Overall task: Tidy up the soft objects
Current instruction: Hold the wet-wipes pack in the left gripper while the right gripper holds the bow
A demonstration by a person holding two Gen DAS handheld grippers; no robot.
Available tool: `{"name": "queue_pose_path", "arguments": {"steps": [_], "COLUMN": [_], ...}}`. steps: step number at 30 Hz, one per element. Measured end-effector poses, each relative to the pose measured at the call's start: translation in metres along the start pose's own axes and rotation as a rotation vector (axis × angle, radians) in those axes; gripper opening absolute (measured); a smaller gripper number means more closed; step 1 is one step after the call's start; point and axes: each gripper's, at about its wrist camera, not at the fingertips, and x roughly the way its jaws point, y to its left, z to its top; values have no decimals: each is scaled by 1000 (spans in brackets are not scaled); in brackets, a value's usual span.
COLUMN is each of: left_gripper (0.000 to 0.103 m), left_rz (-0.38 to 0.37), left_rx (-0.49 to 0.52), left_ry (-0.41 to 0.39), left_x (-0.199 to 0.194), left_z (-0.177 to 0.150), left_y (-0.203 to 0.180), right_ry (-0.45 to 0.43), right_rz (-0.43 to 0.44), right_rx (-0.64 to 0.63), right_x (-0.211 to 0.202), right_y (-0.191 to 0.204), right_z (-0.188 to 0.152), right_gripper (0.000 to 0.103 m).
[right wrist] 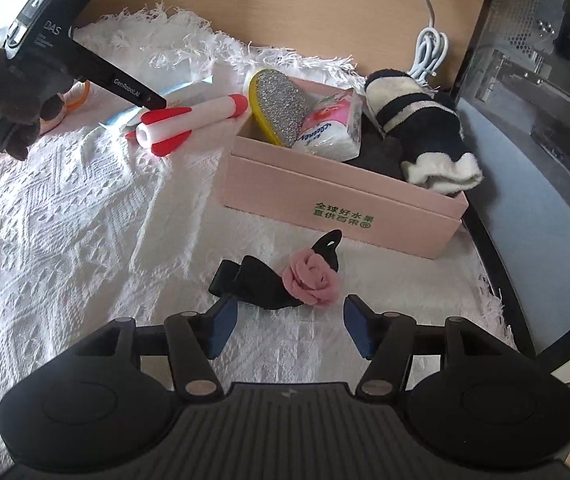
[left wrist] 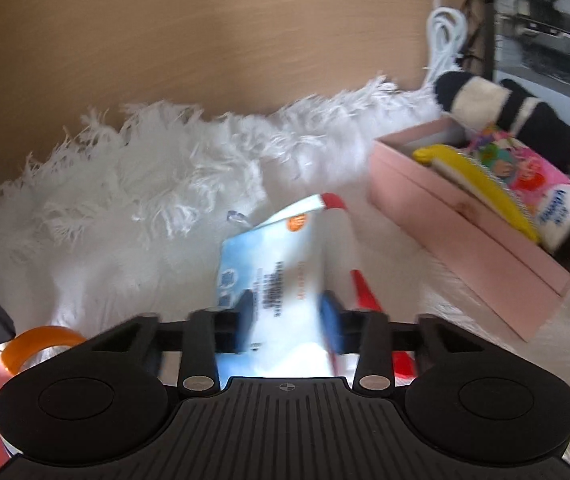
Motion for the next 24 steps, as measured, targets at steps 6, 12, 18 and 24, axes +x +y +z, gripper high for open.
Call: {"name": "queue_pose_path", "arguments": {"steps": [6, 12, 18, 24], "left_gripper": [51, 57, 55, 44], "left_rz": [62, 128, 205, 332], "left_rx": [153, 216, 257, 143], "left_ry": [57, 113, 57, -44], "left_x": [17, 38, 15, -12], "left_z": [-9, 2, 0, -9], "left_y": [-21, -27, -23, -5], "right_ry": [39, 21, 9, 12], "right_rz": [16, 11, -5, -9], "right_rx": [0, -34, -21, 5], "right_x": [8, 2, -6, -7], "right_y": [3, 10, 6, 2], "right_z": [-3, -2, -5, -6], "right_gripper": [61, 61, 62, 62]}}
